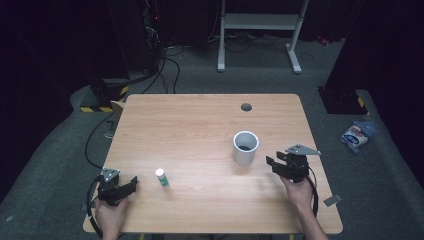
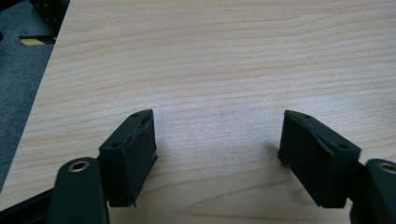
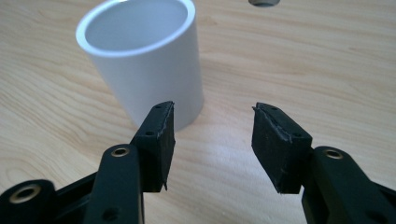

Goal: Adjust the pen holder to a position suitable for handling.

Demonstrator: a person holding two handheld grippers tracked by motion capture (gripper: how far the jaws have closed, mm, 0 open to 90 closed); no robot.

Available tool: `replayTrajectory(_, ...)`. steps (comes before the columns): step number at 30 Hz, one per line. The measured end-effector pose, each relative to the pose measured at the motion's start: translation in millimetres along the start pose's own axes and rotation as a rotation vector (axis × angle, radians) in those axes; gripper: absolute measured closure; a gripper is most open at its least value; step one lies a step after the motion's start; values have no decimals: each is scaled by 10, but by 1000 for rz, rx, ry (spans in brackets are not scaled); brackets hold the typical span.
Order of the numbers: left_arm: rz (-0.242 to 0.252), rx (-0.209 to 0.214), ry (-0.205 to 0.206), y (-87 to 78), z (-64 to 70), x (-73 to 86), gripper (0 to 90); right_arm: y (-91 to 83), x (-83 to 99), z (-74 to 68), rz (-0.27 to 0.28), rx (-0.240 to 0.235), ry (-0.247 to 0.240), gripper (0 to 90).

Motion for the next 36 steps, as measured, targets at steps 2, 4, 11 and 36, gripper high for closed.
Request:
replayTrajectory(2, 0, 0, 1, 0, 0, 0, 271, 8, -72, 21, 13, -12, 18, 482)
replayTrajectory(4, 2, -1, 3, 1, -2, -1, 271, 12, -94, 23, 17, -15, 23, 482)
replayTrajectory(11, -2, -1, 7, -1, -5, -1, 271, 27, -246, 34, 36, -24, 10, 482)
replayTrajectory(36, 1, -1, 4, 1, -2, -2, 271, 271, -595, -25, 19, -33, -15, 541)
Point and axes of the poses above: each handheld gripper's, and its own axes: y roughly forward along the jaws, x roughly out of its underside, z roughly to its right, the point moved 6 cm from there along y, roughly forward along the jaws, and after that the axes turned 10 degrees about -y, right-handed, at the moved point
